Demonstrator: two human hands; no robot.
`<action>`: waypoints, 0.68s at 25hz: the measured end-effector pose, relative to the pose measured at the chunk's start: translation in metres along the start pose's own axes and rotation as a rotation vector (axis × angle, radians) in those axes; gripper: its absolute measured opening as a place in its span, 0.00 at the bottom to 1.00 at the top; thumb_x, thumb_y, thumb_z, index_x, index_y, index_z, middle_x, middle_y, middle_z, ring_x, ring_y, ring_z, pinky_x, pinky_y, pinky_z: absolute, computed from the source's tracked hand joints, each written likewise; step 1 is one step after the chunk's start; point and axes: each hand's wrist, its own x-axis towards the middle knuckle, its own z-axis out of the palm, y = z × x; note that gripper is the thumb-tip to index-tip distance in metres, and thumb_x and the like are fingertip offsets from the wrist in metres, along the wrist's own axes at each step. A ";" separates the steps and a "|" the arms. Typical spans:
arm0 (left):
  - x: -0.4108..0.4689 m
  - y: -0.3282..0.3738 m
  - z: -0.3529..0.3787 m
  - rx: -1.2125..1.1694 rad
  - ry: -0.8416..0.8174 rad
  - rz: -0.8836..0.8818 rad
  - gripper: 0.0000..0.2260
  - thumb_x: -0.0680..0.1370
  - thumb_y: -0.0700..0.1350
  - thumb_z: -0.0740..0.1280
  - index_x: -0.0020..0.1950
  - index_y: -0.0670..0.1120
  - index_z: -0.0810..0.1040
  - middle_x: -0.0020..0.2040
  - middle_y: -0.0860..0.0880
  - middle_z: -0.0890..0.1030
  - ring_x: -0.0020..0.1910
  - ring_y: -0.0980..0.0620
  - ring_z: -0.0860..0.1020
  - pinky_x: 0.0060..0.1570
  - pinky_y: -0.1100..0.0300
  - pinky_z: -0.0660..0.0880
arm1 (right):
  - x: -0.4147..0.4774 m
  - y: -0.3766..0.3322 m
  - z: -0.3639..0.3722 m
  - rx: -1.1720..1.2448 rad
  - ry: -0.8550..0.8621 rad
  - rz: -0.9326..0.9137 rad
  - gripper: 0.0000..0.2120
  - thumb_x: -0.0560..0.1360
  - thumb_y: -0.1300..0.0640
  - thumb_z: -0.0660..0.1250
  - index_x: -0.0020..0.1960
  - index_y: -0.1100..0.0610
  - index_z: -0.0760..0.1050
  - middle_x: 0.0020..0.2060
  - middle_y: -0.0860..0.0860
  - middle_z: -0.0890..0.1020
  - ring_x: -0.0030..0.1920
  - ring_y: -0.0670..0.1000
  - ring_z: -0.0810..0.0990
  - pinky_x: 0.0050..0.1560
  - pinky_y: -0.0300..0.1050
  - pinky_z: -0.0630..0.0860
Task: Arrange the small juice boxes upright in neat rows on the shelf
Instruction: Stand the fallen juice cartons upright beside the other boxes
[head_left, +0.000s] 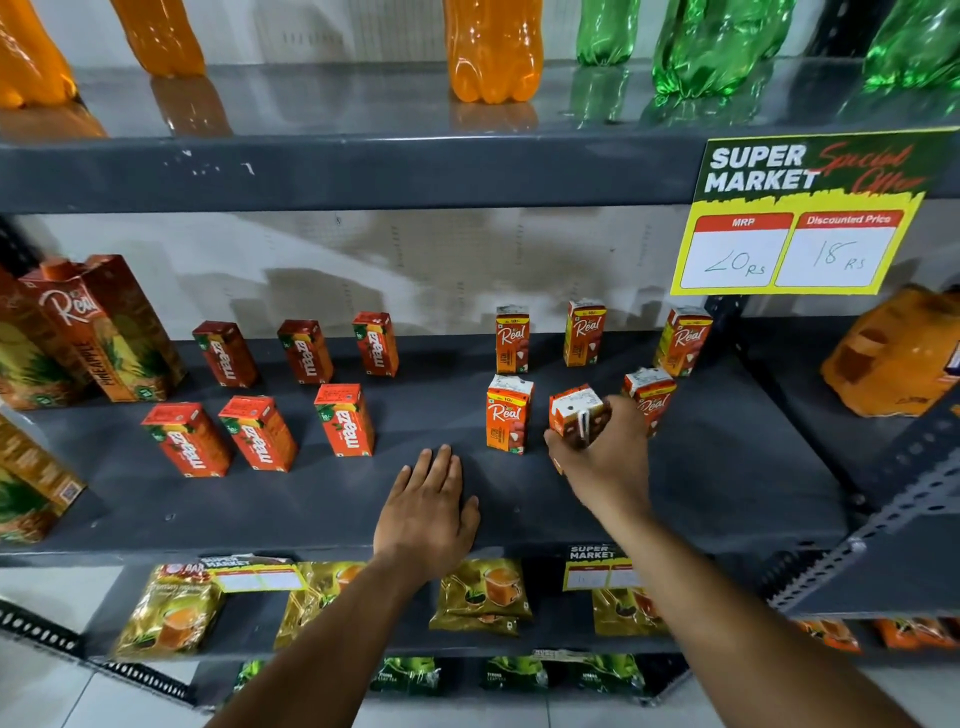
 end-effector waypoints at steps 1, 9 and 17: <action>0.000 0.000 0.000 0.000 -0.001 0.000 0.29 0.79 0.58 0.42 0.77 0.44 0.49 0.79 0.46 0.48 0.77 0.48 0.45 0.73 0.52 0.43 | -0.004 0.001 0.011 0.050 0.040 0.063 0.29 0.63 0.51 0.79 0.57 0.55 0.68 0.54 0.53 0.74 0.53 0.54 0.77 0.43 0.46 0.75; 0.000 -0.002 0.002 -0.004 0.002 -0.002 0.28 0.81 0.57 0.45 0.77 0.44 0.49 0.79 0.47 0.48 0.77 0.48 0.44 0.74 0.51 0.43 | -0.008 -0.017 -0.010 -0.016 0.007 -0.029 0.43 0.63 0.36 0.74 0.69 0.55 0.62 0.65 0.55 0.68 0.64 0.54 0.69 0.53 0.50 0.73; 0.001 -0.002 0.003 -0.018 -0.014 0.000 0.28 0.81 0.57 0.45 0.77 0.44 0.48 0.79 0.47 0.47 0.77 0.48 0.44 0.74 0.51 0.43 | 0.053 -0.055 -0.039 -0.667 -0.679 -0.308 0.23 0.70 0.54 0.72 0.64 0.51 0.73 0.62 0.53 0.78 0.59 0.54 0.77 0.53 0.49 0.77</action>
